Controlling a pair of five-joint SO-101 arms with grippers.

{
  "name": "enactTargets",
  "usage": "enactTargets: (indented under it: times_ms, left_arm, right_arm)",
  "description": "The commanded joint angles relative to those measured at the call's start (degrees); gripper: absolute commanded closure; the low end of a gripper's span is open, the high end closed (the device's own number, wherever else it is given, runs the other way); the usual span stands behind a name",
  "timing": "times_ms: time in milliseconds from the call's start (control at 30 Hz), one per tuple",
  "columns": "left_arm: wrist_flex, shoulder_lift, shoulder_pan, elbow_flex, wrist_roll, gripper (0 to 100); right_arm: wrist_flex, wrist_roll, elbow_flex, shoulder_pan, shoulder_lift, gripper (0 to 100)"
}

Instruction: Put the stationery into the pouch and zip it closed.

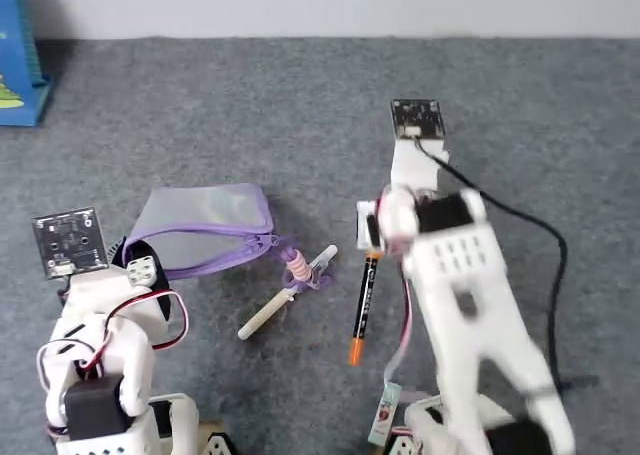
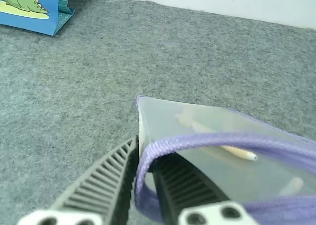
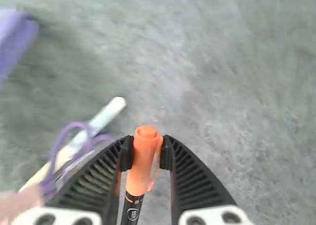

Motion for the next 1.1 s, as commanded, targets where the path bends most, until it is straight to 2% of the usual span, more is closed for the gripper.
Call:
enactTargets:
  times_ms: [0, 233, 533, 733, 867, 1067]
  left_arm:
    - [-0.9, 0.6, -0.3, -0.2, 0.3, 99]
    - [-0.3, 0.7, 0.1, -3.1, 0.4, 99]
    - [8.1, 1.1, 0.3, -17.0, 0.7, 99]
    - [9.7, 1.2, 5.1, -18.4, 0.7, 99]
    - [9.7, 3.5, 5.1, -17.5, 0.7, 99]
    - [9.7, 6.4, 5.1, -17.5, 0.5, 99]
  right_arm:
    - [-3.4, 0.5, 4.7, -2.9, -15.3, 99.1]
    - [-6.4, 0.7, 12.4, -9.2, -37.7, 99.1]
    - [-10.6, 1.0, 12.3, -18.9, -58.7, 99.1]
    - [-18.1, 1.0, 12.3, -23.2, -62.8, 99.1]
    - [-23.8, 0.9, 12.4, -23.6, -62.8, 99.1]
    - [-38.5, 1.0, 16.4, -23.6, -62.7, 99.1]
